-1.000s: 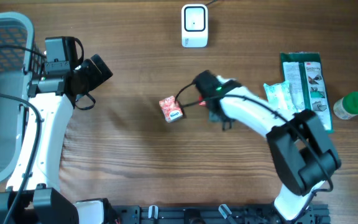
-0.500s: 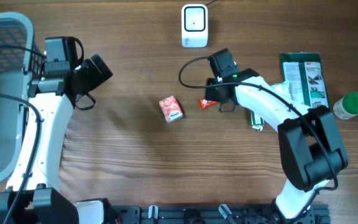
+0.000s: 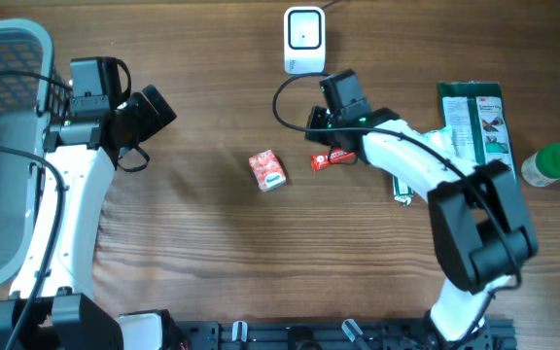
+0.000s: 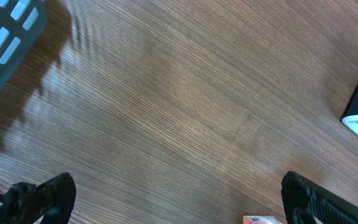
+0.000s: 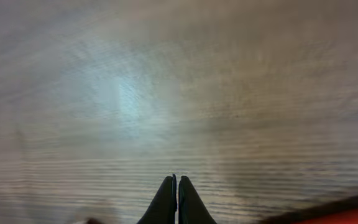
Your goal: Scan the item barcode
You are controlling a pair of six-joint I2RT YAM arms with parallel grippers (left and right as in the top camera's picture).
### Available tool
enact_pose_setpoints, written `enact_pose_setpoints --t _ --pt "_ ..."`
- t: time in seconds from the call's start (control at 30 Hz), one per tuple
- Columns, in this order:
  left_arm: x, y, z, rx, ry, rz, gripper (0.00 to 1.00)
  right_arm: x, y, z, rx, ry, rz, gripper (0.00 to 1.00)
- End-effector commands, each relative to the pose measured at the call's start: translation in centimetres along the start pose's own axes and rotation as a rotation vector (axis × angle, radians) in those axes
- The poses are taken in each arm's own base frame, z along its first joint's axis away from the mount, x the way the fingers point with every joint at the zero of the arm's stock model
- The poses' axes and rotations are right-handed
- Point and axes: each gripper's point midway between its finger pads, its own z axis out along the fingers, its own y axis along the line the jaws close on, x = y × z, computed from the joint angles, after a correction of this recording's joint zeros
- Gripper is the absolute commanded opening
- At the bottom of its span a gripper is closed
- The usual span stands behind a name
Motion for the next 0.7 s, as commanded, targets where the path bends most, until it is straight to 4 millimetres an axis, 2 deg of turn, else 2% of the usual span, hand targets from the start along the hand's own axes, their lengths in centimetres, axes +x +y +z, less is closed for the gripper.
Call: enact_pose_setpoints --t 0.0,0.17,0.3,0.43,0.53,0.67 --pt "-0.5 0.1 -0.5 -0.002 -0.021 -0.002 1.0 4.2 -2.1 1.6 0.062 0.15 0.029 0.04" --pt "-0.5 0.1 -0.5 -0.002 -0.021 -0.002 1.0 6.1 -3.5 0.6 0.124 0.231 0.028 0.04" --pt "-0.5 0.1 -0.5 -0.002 -0.021 -0.002 1.0 9.0 -4.7 -0.5 0.158 0.365 -0.018 0.05" --pt "-0.5 0.1 -0.5 -0.002 -0.021 -0.002 1.0 10.8 -4.4 -1.8 0.109 0.477 -0.134 0.04" --pt "-0.5 0.1 -0.5 -0.002 -0.021 -0.002 1.0 10.3 -4.0 -3.0 0.105 0.482 -0.173 0.05" --pt "-0.5 0.1 -0.5 -0.002 -0.021 -0.002 1.0 7.1 -4.3 -5.2 0.205 0.38 -0.209 0.06"
